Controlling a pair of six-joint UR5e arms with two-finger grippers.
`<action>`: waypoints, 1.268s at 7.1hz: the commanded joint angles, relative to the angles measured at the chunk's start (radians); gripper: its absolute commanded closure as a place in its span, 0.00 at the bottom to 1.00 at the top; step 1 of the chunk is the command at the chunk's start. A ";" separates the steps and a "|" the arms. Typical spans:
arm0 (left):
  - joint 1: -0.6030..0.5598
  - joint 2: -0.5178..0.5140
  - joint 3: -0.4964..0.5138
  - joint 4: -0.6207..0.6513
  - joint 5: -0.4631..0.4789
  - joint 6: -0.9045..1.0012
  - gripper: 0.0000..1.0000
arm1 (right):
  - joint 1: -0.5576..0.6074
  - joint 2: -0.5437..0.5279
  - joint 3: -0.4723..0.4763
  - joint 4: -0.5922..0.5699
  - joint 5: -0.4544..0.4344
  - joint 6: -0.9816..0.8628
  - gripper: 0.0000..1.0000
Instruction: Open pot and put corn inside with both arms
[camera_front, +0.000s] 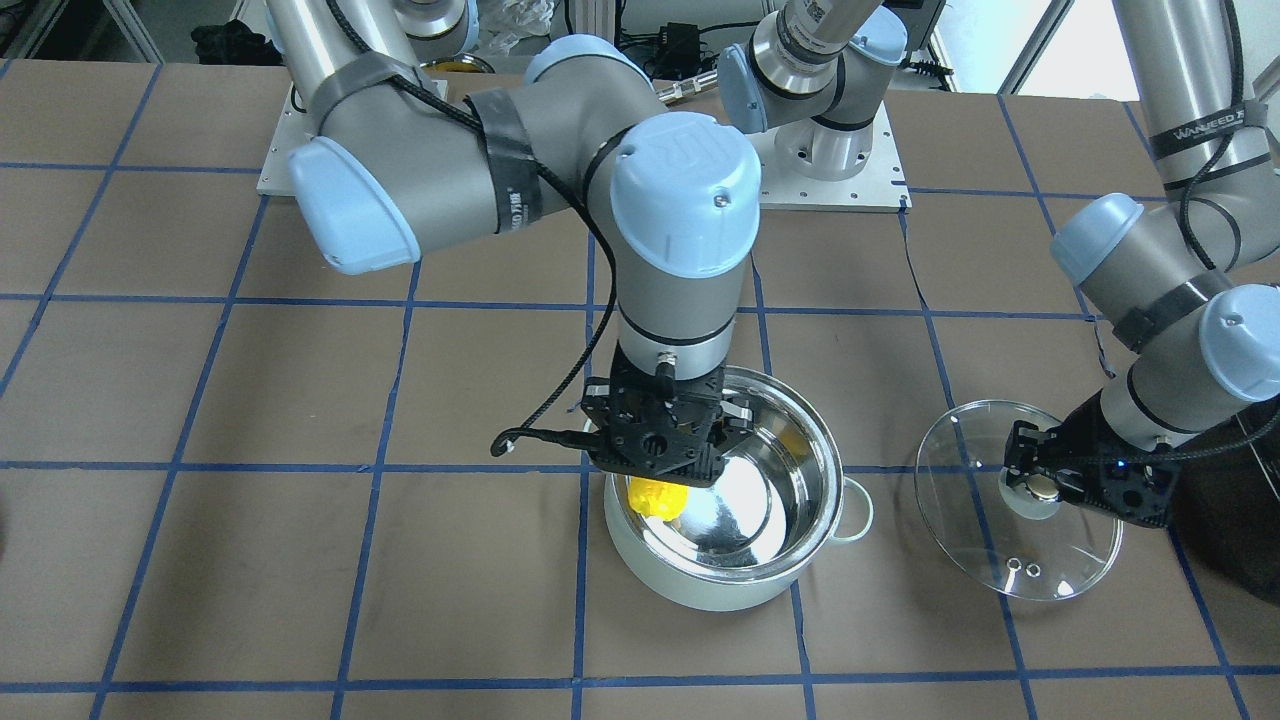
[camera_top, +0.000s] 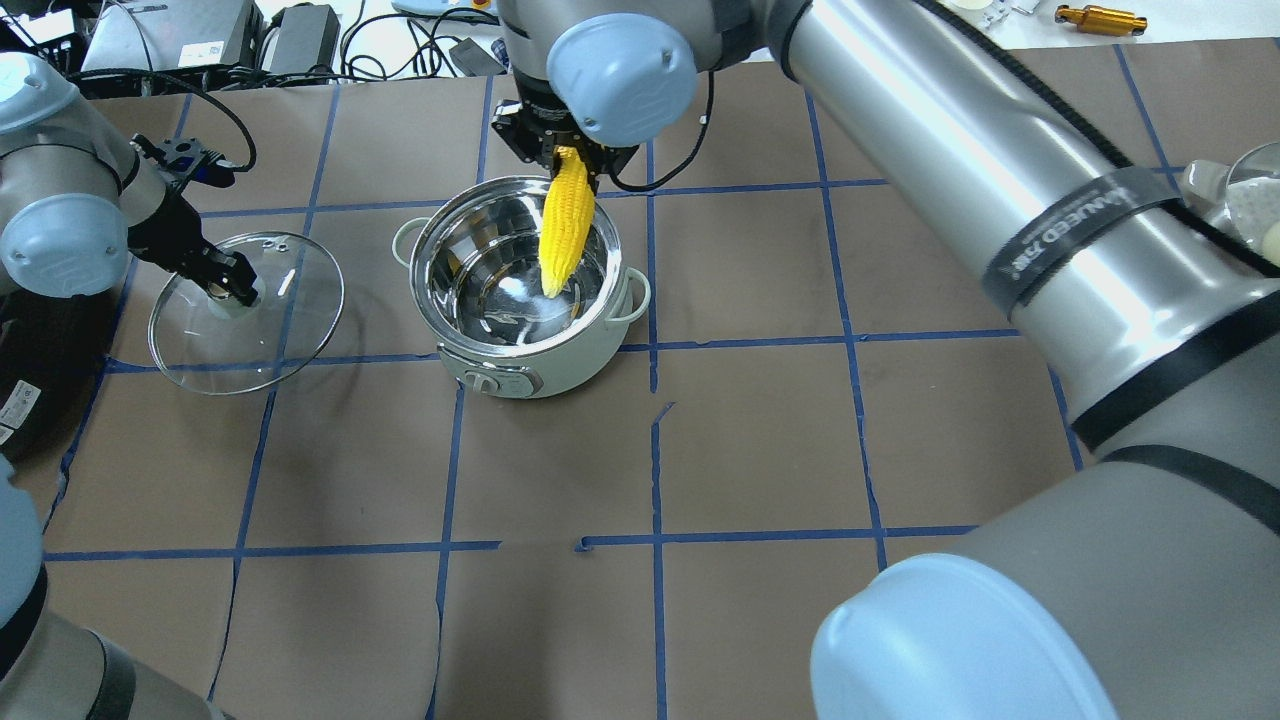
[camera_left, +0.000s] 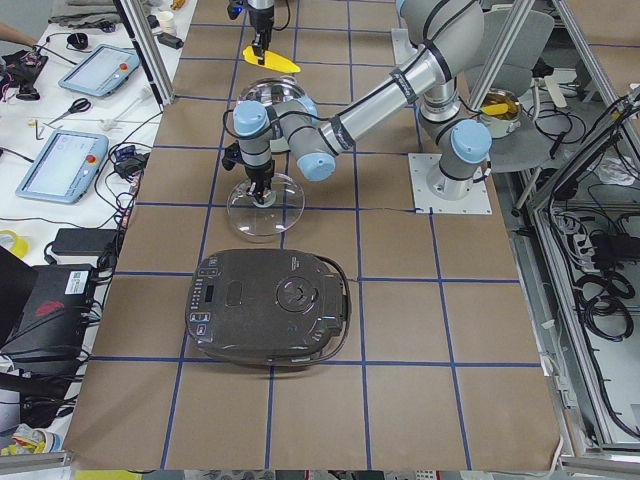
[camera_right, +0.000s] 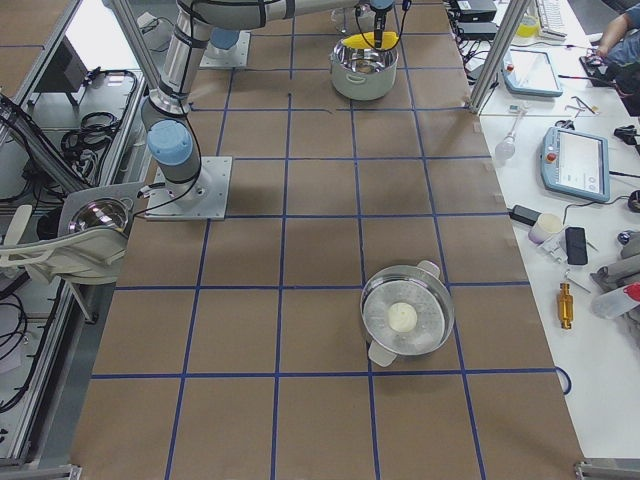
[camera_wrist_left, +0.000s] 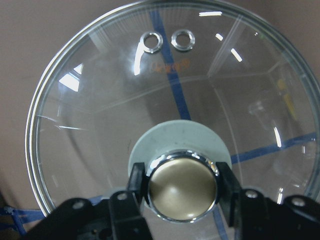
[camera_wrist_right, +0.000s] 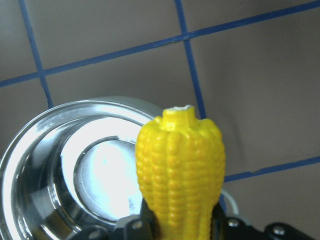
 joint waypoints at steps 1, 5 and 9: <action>0.007 -0.020 -0.005 0.022 0.000 -0.031 0.99 | 0.056 0.064 -0.035 -0.021 0.005 -0.007 0.99; 0.005 -0.031 -0.008 0.024 -0.002 -0.134 0.99 | 0.072 0.104 -0.026 -0.084 0.004 -0.156 0.00; 0.005 -0.038 -0.017 0.025 0.000 -0.134 0.99 | 0.036 0.028 0.007 -0.052 0.006 -0.228 0.00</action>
